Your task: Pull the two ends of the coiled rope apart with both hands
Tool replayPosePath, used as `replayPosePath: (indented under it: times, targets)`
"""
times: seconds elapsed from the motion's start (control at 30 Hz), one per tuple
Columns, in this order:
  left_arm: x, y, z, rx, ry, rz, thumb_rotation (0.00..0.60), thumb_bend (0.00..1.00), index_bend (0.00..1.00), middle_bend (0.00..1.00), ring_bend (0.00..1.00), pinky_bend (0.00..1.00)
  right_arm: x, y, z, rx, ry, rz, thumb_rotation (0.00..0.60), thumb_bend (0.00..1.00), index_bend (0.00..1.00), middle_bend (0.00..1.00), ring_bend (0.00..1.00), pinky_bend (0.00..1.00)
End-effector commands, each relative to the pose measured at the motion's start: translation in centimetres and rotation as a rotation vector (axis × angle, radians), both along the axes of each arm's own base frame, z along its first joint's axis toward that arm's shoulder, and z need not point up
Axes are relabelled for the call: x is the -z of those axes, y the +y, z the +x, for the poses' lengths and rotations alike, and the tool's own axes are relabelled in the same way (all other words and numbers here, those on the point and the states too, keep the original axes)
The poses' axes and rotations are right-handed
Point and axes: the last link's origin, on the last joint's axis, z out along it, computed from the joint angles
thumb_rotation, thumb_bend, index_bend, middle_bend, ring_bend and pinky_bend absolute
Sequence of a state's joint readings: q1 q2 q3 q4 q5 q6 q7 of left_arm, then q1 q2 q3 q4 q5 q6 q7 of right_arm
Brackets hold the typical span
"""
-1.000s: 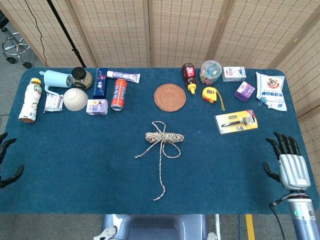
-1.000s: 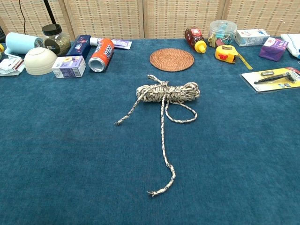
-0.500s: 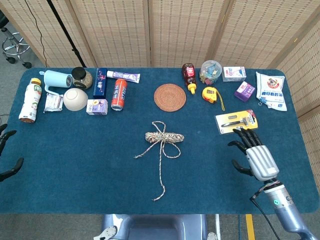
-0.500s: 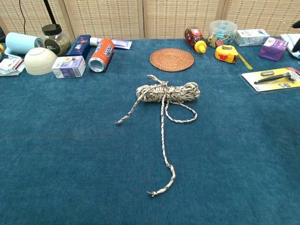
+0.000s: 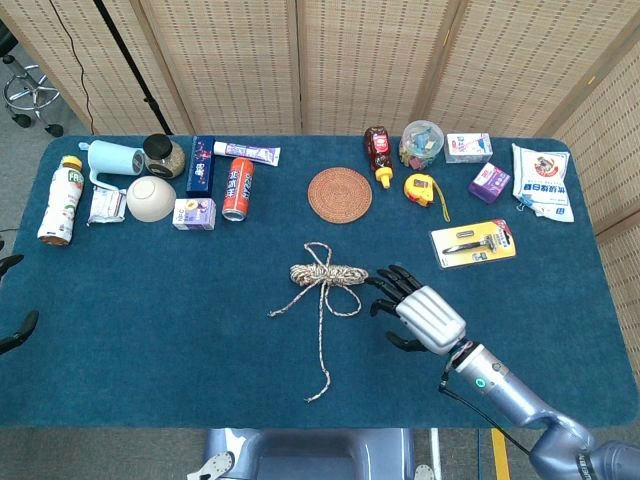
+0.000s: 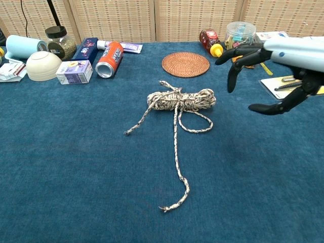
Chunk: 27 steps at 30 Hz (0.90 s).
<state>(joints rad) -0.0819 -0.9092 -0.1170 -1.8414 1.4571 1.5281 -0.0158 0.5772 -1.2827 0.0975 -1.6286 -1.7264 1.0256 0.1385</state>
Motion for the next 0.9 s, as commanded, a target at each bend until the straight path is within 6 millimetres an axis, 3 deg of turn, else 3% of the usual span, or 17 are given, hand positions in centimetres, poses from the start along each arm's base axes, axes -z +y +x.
replayPosePath:
  times: [0.03,0.3,0.9]
  targets:
    - [0.0,-0.1,-0.1,-0.005,0.000,-0.003,0.600,0.30,0.16,0.08,0.05,0.00,1.6,0.0,0.8,-0.038,0.020,0.049,0.600,0.37,0.39,0.12,0.00,0.00]
    - [0.1,0.2,0.0,-0.005,0.003,-0.011,0.600,0.30,0.16,0.08,0.05,0.00,5.5,0.1,2.4,-0.127,0.080,0.131,0.600,0.37,0.41,0.14,0.00,0.00]
    - [-0.4,-0.5,-0.8,-0.033,0.005,0.000,0.600,0.30,0.16,0.08,0.05,0.00,10.8,0.1,4.2,-0.248,0.137,0.186,0.600,0.38,0.45,0.17,0.01,0.00]
